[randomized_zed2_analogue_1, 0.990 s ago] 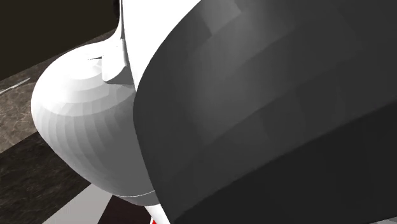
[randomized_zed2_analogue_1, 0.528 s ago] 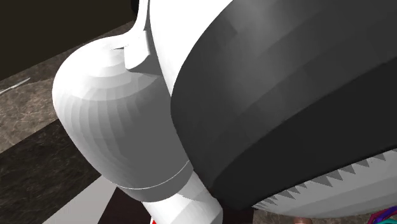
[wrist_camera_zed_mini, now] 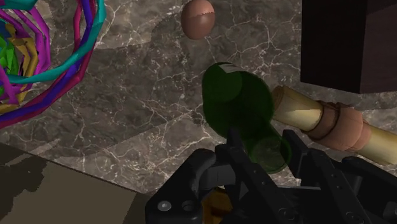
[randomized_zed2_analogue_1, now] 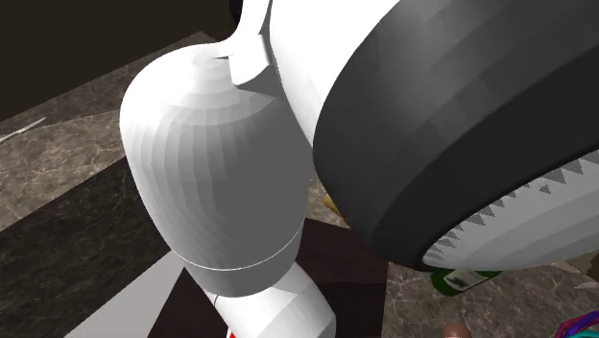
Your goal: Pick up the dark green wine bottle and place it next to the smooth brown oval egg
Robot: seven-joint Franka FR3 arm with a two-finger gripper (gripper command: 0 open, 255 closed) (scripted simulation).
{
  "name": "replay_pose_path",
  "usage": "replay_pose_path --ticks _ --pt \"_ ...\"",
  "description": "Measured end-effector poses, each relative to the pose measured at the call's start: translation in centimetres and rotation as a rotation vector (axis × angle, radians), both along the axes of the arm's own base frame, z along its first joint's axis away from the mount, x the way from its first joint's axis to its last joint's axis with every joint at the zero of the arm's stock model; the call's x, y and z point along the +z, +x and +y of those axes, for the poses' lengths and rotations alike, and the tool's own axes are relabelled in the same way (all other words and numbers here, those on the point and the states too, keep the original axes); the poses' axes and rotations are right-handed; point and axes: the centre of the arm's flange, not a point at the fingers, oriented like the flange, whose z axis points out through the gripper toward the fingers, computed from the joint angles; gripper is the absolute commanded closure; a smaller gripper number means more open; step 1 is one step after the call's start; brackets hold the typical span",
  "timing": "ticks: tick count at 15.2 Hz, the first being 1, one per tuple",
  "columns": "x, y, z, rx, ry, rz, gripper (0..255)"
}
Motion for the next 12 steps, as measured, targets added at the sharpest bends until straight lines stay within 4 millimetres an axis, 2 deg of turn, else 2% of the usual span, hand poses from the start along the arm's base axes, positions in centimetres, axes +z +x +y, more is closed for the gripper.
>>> replay_pose_path --ticks 10,12 --pt "-5.3 0.1 0.1 0.0 0.0 0.0 255" --pt "-5.7 0.1 0.0 0.0 0.0 0.0 255"
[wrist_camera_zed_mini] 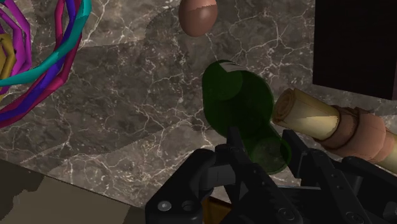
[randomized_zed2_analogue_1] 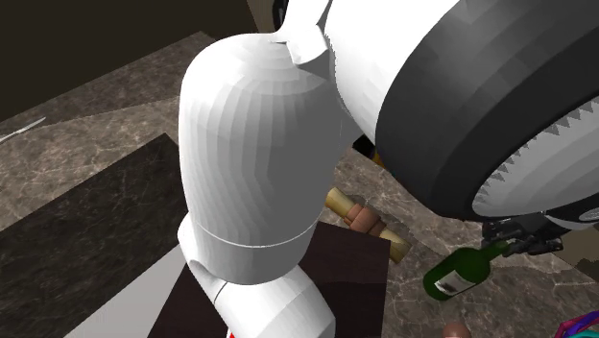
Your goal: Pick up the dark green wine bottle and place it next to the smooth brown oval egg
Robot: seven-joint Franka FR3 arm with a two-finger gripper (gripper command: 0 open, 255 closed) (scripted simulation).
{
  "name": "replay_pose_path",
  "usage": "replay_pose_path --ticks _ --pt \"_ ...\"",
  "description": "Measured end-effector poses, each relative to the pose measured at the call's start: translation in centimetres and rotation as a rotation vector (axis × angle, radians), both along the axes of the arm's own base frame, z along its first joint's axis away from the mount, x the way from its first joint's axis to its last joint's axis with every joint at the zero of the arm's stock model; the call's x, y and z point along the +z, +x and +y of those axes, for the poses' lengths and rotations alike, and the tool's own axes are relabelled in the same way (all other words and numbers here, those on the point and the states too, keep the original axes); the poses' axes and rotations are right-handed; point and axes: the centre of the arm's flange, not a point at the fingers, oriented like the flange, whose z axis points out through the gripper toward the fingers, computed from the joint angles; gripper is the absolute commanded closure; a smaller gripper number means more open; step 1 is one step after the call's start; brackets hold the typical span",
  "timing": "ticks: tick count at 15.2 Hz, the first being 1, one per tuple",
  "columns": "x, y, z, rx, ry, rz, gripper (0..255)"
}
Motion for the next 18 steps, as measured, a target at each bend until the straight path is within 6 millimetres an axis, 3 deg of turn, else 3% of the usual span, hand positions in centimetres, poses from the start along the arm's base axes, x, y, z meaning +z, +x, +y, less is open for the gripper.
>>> replay_pose_path --ticks 5,6,12,16,18 --pt "-0.2 0.0 0.0 0.0 0.0 0.0 255" --pt "-0.2 0.0 0.0 0.0 0.0 0.0 0" --pt "-0.1 0.0 0.0 0.0 -0.001 -0.001 0" --pt "3.6 0.4 0.0 0.0 -0.002 -0.002 0" --pt "4.5 0.5 -0.2 0.0 -0.001 -0.001 0"
